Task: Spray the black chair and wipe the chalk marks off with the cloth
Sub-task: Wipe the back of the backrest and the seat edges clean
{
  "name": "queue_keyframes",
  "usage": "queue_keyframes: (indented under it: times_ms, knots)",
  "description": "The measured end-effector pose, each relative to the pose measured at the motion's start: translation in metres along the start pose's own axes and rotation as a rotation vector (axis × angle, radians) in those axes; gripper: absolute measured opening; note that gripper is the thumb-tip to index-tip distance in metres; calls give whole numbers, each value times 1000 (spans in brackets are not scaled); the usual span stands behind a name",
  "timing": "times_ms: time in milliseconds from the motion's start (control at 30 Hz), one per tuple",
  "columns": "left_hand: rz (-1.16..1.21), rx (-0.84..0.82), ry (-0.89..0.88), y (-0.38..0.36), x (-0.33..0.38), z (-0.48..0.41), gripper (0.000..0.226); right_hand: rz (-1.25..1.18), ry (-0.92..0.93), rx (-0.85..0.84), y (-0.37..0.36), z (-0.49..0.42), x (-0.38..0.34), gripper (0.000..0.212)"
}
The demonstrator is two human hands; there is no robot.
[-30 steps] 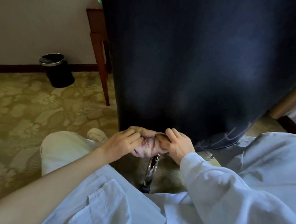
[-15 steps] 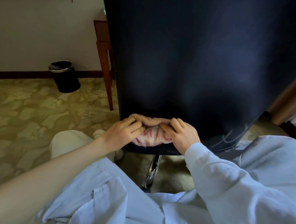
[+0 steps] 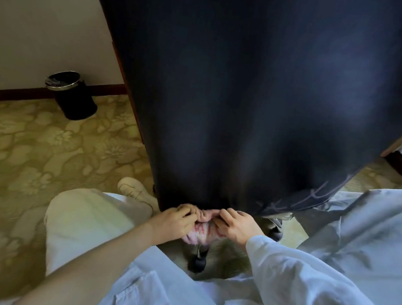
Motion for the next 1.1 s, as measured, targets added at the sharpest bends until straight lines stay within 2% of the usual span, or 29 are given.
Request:
queue_keyframes:
  times_ms: [67, 133, 200, 233, 333, 467, 533, 667, 867, 1100]
  knots:
    - [-31, -101, -43, -5, 5, -2, 33, 3, -2, -71, -9, 4, -6, 34]
    - [-15, -179, -46, -8, 11, -6, 28, 18, -24, -137, -8, 6, -11, 26]
    - [17, -225, -13, -4, 18, -12, 15, 14, -32, -165, 0, 7, -8, 36]
    - [37, -224, 13, 0, 21, -16, 17, 17, -36, -151, 8, 8, -3, 40]
    - [27, -120, 66, 24, 25, -38, 21, 33, -44, -82, 38, 13, 23, 41]
    - [-19, 141, 113, 73, 17, -83, 25, 50, -91, -10, 93, 35, 67, 60]
    - [-54, 244, 114, 94, 10, -101, 20, 96, -117, 24, 120, 44, 87, 70]
    - [-64, 301, 122, 115, 3, -116, 15, 144, -131, 146, 144, 47, 104, 59]
    - [-80, 145, 86, 83, 16, -107, 11, 89, -82, 115, 107, 50, 88, 61]
    - [-6, 48, 56, 18, 46, -95, 11, 77, 61, 86, 32, 54, 86, 19]
Point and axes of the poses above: each hand's wrist, its own z-axis away from the middle knuckle, its own y-axis out of the back of the hand, x = y × z, the point moved 1 cm from there along -z, towards the middle knuckle, and after that the axes turned 2 degrees about y, right-handed, at the moved point
